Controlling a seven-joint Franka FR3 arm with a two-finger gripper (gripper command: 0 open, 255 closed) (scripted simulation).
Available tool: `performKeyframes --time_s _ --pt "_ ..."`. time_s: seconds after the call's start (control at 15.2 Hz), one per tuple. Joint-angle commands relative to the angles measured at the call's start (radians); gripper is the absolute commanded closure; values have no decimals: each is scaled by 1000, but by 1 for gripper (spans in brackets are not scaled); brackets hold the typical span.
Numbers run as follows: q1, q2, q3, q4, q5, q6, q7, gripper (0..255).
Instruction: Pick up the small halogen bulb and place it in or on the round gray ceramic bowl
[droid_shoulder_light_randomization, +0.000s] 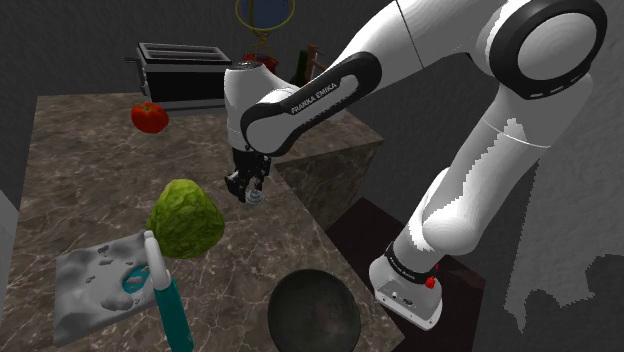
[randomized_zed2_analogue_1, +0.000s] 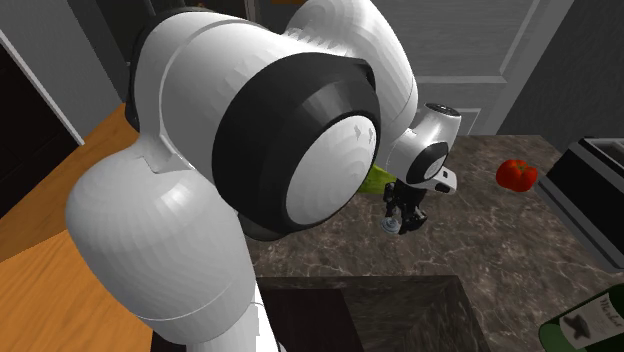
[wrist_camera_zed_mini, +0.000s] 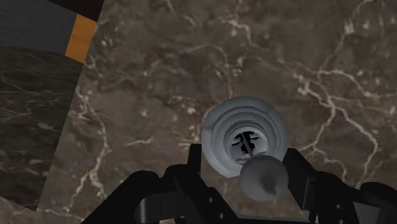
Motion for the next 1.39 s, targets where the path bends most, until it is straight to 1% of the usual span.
performKeyframes --time_s 0.0,0.07,1.32 --pt "0 1 0 -1 0 0 0 255" --pt "0 1 0 0 0 0 0 255" --pt "0 -150 -7 116 48 -261 -39 255"
